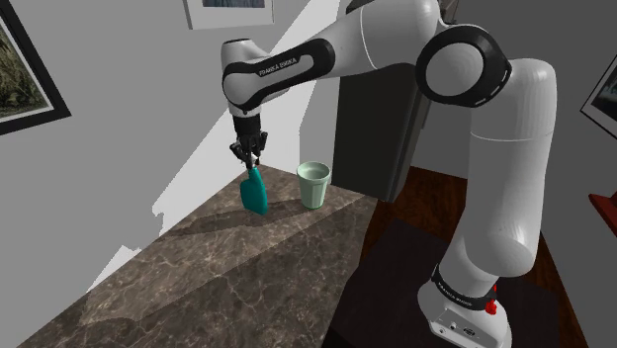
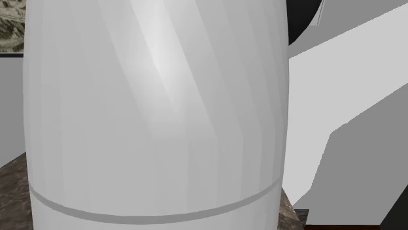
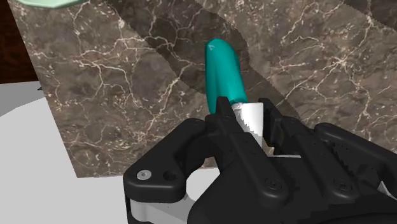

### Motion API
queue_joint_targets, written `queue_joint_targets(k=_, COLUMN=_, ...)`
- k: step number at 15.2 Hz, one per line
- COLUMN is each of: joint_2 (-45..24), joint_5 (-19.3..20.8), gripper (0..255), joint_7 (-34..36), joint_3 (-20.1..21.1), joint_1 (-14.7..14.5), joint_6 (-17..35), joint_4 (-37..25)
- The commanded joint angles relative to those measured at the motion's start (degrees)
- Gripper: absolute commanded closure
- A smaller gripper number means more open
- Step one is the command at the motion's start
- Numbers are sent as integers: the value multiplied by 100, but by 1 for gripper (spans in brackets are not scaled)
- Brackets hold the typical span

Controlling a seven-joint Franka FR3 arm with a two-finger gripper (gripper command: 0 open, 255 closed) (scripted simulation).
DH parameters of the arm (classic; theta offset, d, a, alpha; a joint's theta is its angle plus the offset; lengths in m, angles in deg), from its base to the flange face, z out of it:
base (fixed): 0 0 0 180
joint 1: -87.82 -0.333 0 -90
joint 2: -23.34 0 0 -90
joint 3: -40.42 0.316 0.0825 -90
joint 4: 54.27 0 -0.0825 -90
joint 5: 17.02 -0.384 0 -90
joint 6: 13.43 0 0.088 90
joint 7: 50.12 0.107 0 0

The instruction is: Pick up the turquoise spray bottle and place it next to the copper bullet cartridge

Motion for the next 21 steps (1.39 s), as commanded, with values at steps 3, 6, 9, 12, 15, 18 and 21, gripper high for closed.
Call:
queue_joint_targets(k=3, joint_2=52, joint_5=-7, gripper=255, joint_7=2, joint_3=6, joint_1=-6, joint_6=-297, joint_4=-246)
queue_joint_targets(k=6, joint_2=85, joint_5=-11, gripper=255, joint_7=-1, joint_3=8, joint_1=-7, joint_6=-515, joint_4=-431)
queue_joint_targets(k=9, joint_2=108, joint_5=-15, gripper=255, joint_7=-3, joint_3=10, joint_1=-8, joint_6=-737, joint_4=-631)
queue_joint_targets(k=12, joint_2=118, joint_5=-17, gripper=255, joint_7=-5, joint_3=11, joint_1=-11, joint_6=-964, joint_4=-848)
queue_joint_targets(k=15, joint_2=116, joint_5=-17, gripper=255, joint_7=-5, joint_3=13, joint_1=-14, joint_6=-1179, joint_4=-1064)
queue_joint_targets(k=18, joint_2=530, joint_5=-40, gripper=255, joint_7=249, joint_3=116, joint_1=-163, joint_6=-1259, joint_4=-731)
queue_joint_targets(k=21, joint_2=900, joint_5=-70, gripper=255, joint_7=515, joint_3=233, joint_1=-312, joint_6=-1376, joint_4=-479)
